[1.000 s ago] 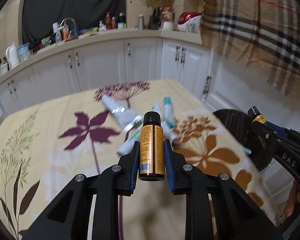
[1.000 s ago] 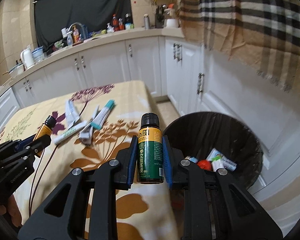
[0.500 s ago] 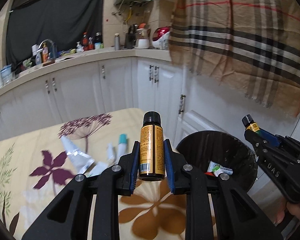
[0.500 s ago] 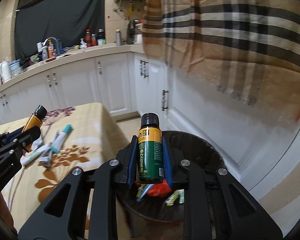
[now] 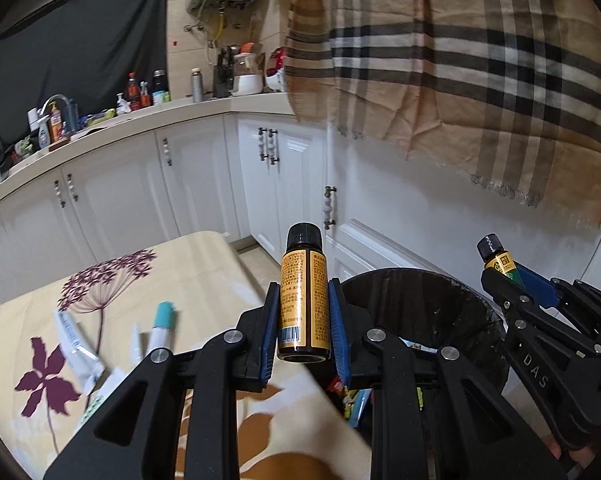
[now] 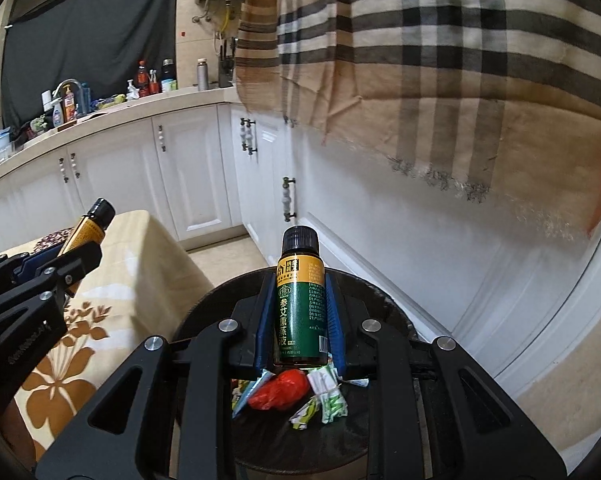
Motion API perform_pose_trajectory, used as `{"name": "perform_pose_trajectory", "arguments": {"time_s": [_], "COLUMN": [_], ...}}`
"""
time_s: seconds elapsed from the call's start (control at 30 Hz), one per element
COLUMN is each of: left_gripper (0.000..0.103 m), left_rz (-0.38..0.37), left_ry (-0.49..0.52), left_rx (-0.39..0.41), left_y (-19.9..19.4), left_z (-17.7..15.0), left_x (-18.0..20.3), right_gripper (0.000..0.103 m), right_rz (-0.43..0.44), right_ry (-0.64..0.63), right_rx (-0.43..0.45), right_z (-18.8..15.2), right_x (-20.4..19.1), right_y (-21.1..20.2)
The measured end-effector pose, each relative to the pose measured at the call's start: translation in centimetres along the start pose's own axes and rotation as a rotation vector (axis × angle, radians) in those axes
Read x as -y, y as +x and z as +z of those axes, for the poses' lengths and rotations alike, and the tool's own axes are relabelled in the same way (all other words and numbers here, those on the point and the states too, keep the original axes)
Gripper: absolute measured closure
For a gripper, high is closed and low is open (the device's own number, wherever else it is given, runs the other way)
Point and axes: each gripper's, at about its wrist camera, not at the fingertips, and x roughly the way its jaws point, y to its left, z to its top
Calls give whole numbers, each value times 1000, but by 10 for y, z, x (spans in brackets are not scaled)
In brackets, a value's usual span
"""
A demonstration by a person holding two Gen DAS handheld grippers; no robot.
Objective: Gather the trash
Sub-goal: 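Carry both spray cans over the bin and open both tools, then move both open tools back over the table items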
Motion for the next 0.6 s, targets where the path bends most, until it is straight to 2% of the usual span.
{"name": "perform_pose_trajectory", "arguments": {"time_s": [0.37,0.43,0.47,0.5,0.6], "left_gripper": [78,74,68,61,56], "left_rz": [-19,-22,-21,-17,-16], "left_ry": [31,30,28,27,22], "left_rx": [-45,-61,-66,-69,-70], "left_y": [38,45,46,47,47], "left_z": [8,9,8,8,7], "left_x": [29,30,31,31,30], "right_gripper": [80,75,67,65,64], "right_rz": [-28,-42,-46,-51,-61], "right_ry": [31,34,39,46,56], "right_rx": [-26,-24,-23,-23,-22], "right_z": [-3,-4,-4,-4,-5], "right_x": [15,17,19,20,24], "right_y": [27,30,32,33,33]}}
